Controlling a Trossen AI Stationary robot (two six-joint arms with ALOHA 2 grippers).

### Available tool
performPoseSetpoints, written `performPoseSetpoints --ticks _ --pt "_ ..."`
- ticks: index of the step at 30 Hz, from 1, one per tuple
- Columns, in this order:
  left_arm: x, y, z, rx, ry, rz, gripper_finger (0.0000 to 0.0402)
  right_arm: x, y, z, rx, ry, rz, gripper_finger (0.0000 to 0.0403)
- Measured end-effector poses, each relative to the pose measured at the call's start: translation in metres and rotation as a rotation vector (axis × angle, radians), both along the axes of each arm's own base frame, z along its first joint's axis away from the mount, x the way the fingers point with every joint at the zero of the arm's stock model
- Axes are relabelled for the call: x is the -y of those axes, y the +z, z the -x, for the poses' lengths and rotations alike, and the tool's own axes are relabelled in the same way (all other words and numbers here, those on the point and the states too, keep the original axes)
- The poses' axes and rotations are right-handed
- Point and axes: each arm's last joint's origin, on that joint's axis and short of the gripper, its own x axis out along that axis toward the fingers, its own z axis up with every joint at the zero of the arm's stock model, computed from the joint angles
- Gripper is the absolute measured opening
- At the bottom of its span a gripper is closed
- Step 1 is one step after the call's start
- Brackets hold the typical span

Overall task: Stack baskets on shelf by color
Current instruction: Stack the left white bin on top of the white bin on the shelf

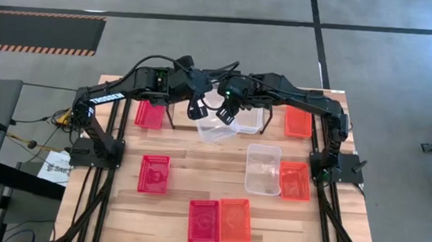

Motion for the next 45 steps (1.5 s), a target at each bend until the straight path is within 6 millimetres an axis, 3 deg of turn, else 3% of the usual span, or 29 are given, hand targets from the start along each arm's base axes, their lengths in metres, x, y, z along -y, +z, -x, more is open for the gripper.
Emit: performPoseSetpoints --ticks 12,14,17,19,25,31,35,39,43,45 --pt "0.0 0.0 0.0 0.002 -0.004 0.002 0.0 0.008 -0.011 -0.006 0.015 0.027 -0.031 0.0183" --pt "0.001 0.0 -0.001 0.004 -0.007 0.005 0.0 0.007 -0.011 -0.006 0.029 0.028 -0.045 0.0148" --pt "0.001 0.0 -0.001 0.012 -0.008 0.005 0.0 0.006 -0.011 -0.006 0.033 0.037 -0.074 0.005" --pt "0.002 0.001 -0.002 0.018 -0.021 -0.001 0.0 0.006 -0.011 -0.006 0.033 0.037 -0.082 0.0019" --pt "0.012 0.013 -0.001 0.021 -0.099 -0.063 0.0017 0.007 -0.01 -0.006 0.035 0.038 -0.08 0.0006" --pt "0.032 0.059 0.014 0.175 -0.171 -0.137 0.006 0.013 -0.016 -0.006 0.001 0.043 -0.074 0.0002" --pt "0.045 0.075 0.026 0.204 -0.209 -0.155 0.0077 0.01 -0.012 -0.006 0.02 0.057 -0.075 0.0002" --pt "0.045 0.064 0.035 0.134 -0.131 -0.075 0.0079 0.014 -0.012 -0.004 -0.008 0.068 -0.05 0.0001" --pt "0.045 0.051 0.06 0.009 -0.022 0.091 0.0079 0.035 -0.008 0.009 -0.02 -0.021 -0.037 0.0001" --pt "0.044 0.039 0.052 -0.009 0.017 0.131 0.008 0.048 -0.006 0.02 -0.029 -0.088 -0.055 0.0001"
